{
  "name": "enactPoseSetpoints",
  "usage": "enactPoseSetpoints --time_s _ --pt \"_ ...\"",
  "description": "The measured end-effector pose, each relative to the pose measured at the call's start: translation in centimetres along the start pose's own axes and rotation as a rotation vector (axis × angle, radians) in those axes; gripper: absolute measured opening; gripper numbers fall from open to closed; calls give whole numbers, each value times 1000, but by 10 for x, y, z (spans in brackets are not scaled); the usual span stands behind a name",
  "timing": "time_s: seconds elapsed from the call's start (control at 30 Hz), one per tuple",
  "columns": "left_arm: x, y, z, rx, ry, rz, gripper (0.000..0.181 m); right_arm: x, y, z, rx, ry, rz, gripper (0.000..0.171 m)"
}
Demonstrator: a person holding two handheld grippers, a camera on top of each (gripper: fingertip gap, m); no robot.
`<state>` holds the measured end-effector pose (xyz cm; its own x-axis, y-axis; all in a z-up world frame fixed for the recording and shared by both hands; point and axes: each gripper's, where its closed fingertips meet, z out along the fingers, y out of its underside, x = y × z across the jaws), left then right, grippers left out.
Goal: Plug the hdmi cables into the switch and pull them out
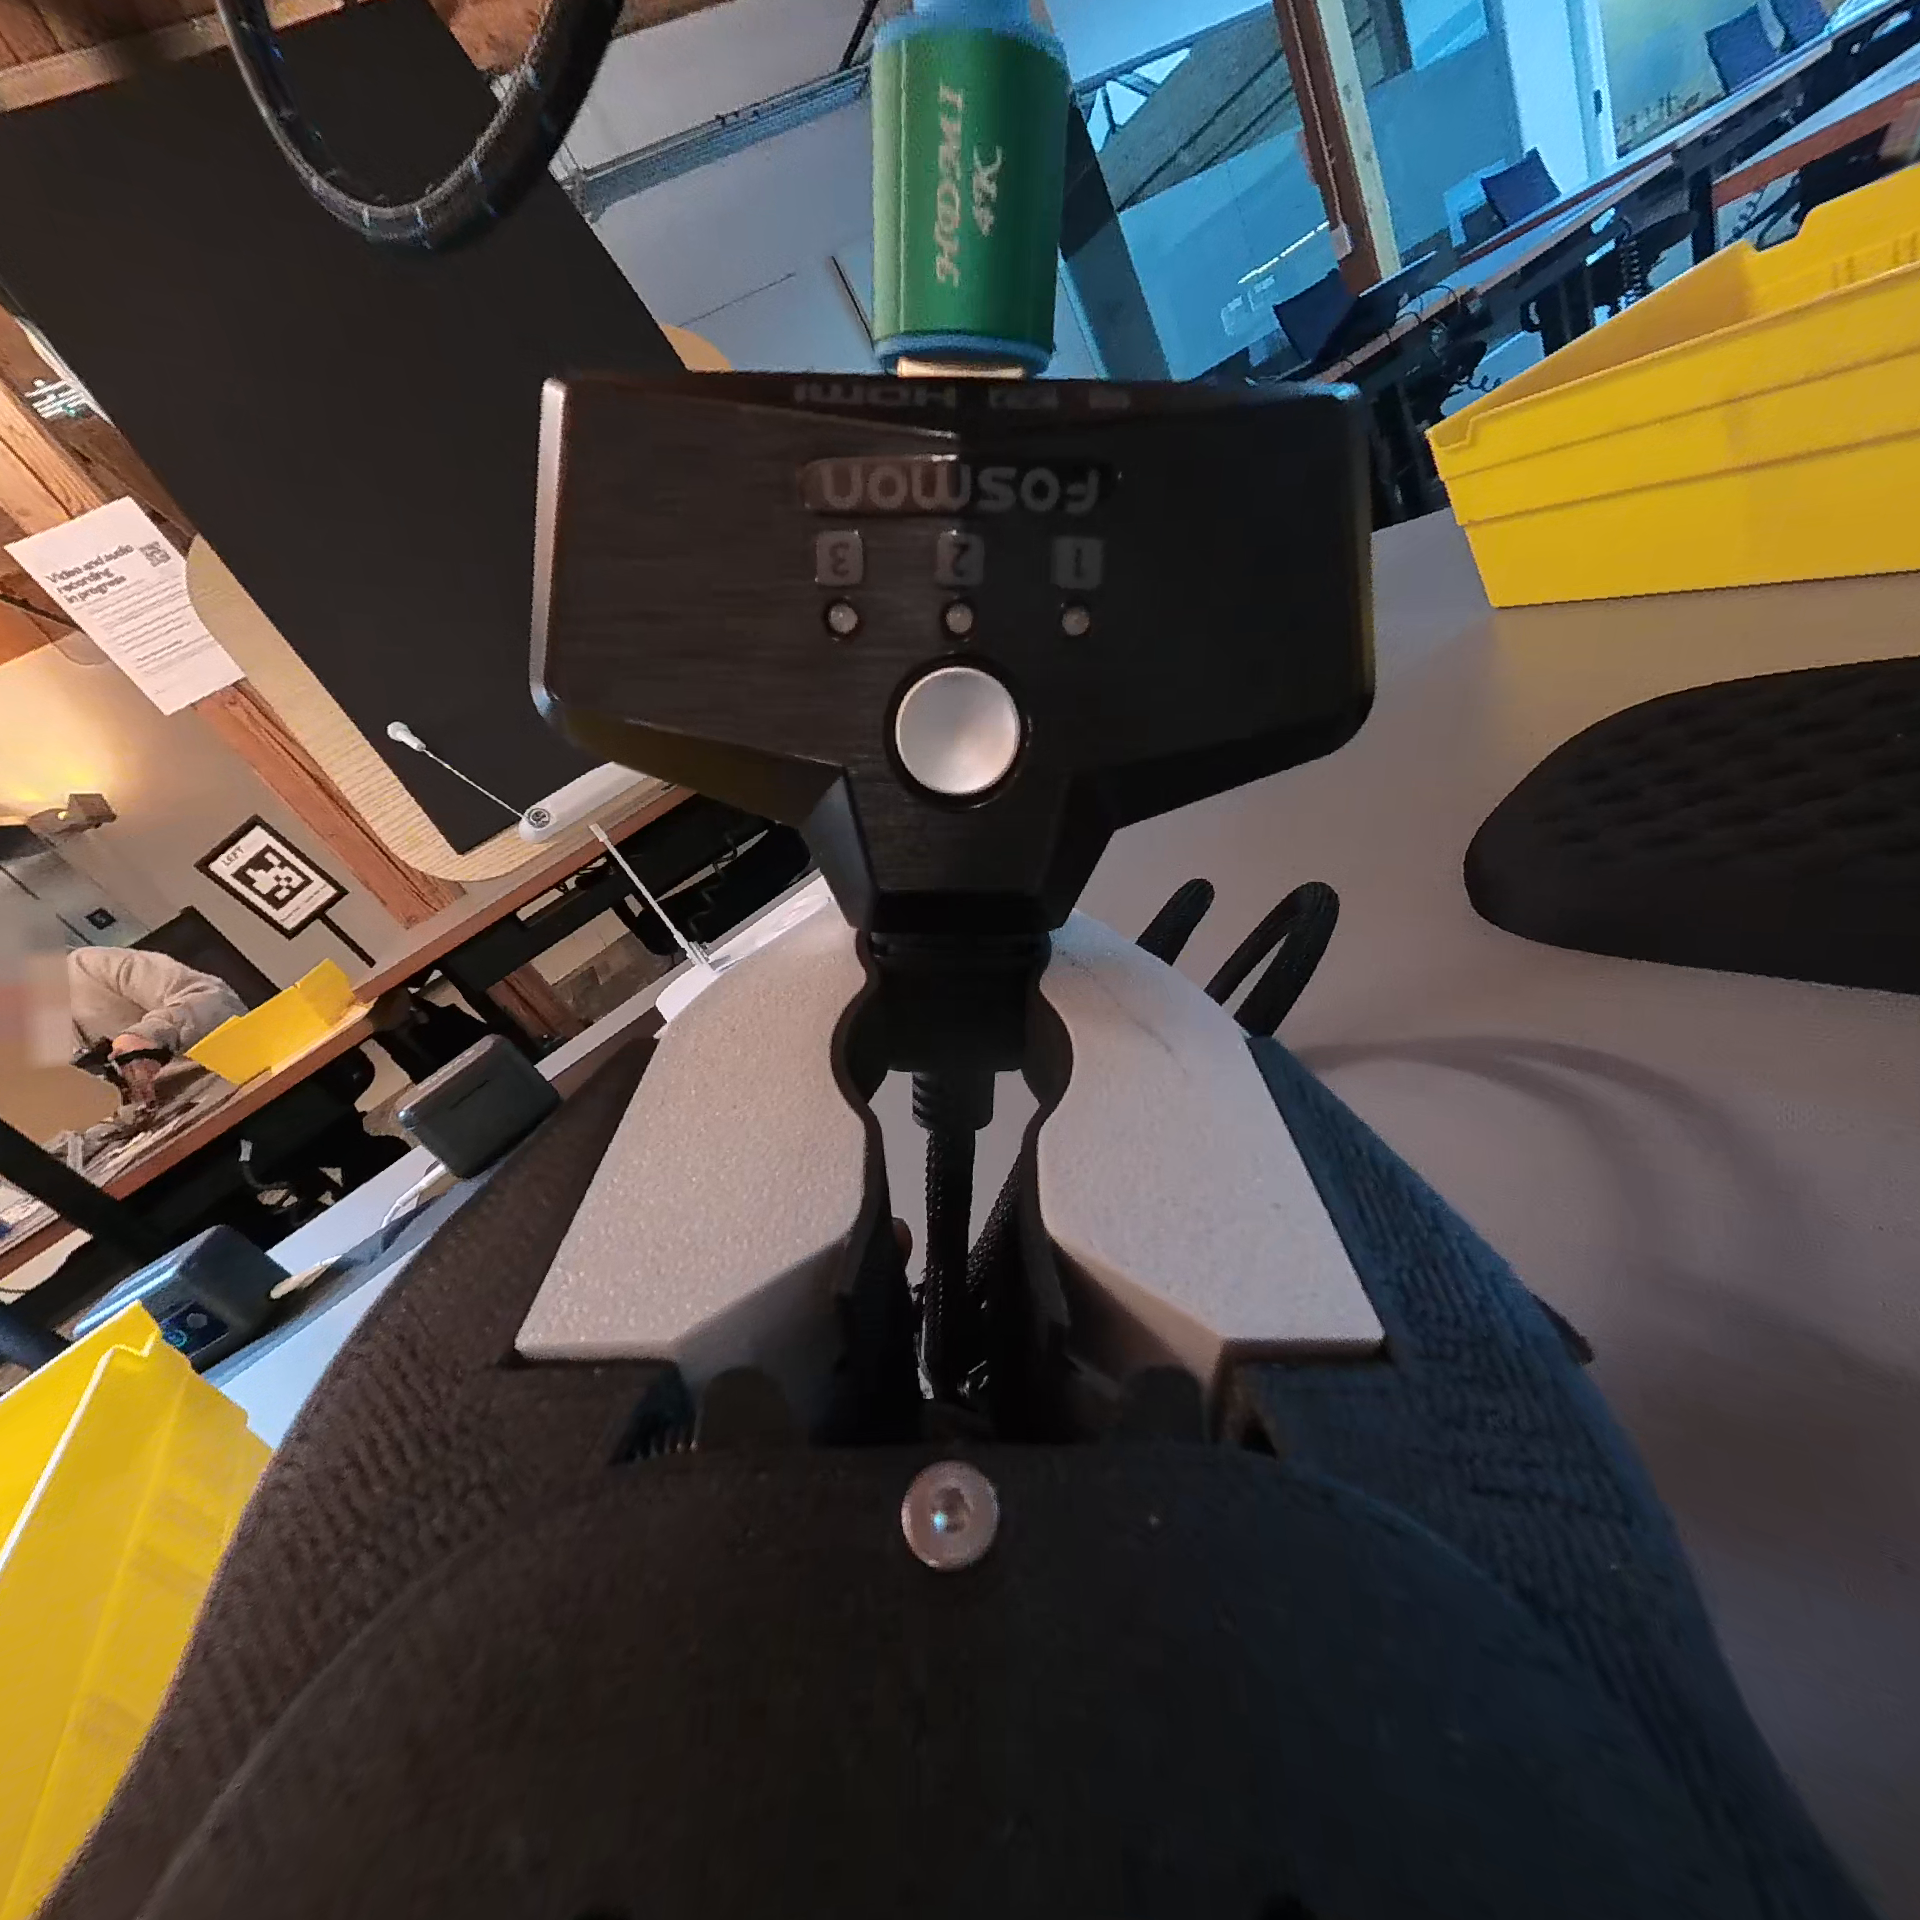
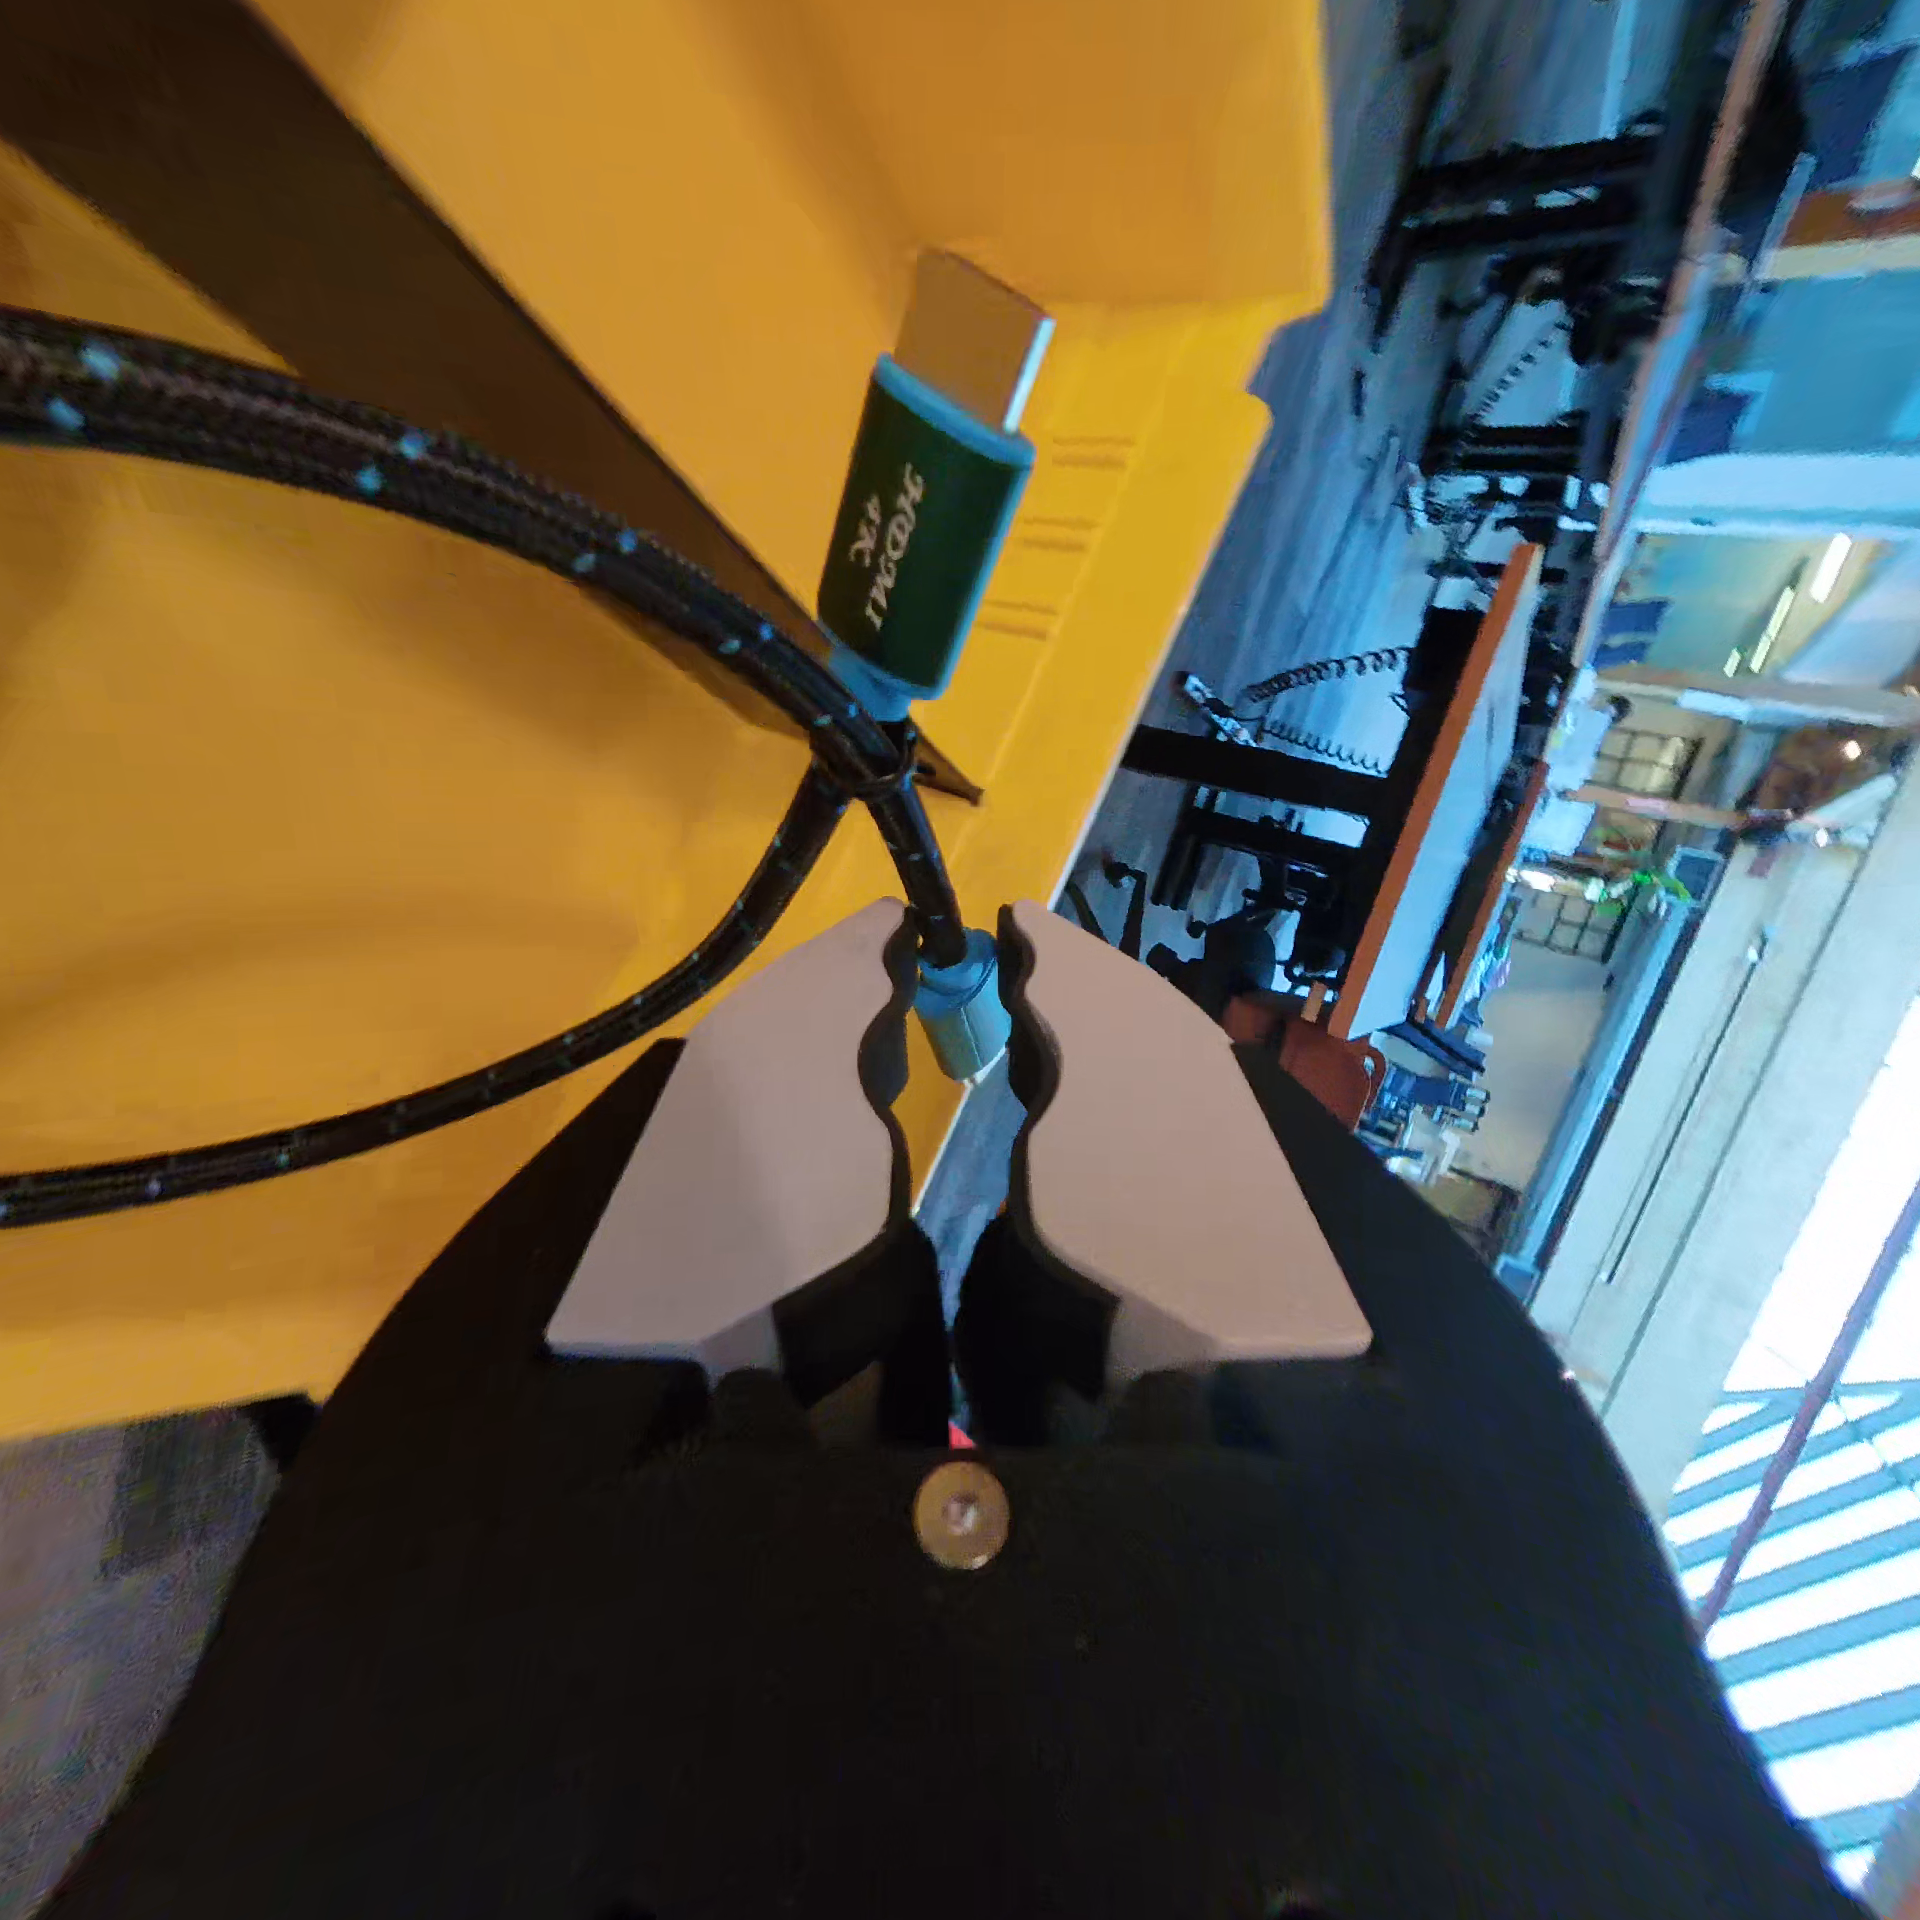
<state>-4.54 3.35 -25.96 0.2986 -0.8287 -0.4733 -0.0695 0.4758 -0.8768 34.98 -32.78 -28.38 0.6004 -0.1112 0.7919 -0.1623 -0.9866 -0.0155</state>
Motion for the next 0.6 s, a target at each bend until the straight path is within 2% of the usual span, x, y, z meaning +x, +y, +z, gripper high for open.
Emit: enactPoseSetpoints --time_s 0.1,0.27,0.6 --pt "0 1 0 -4 0 5 21 10 5 3 15 61 64 14" --pt "2 3 2 -23 0 33 21 -2 7 13 7 36 3 16" --pt "4 4 3 -34 -1 60 21 -1 2 22 38 81 51 18"
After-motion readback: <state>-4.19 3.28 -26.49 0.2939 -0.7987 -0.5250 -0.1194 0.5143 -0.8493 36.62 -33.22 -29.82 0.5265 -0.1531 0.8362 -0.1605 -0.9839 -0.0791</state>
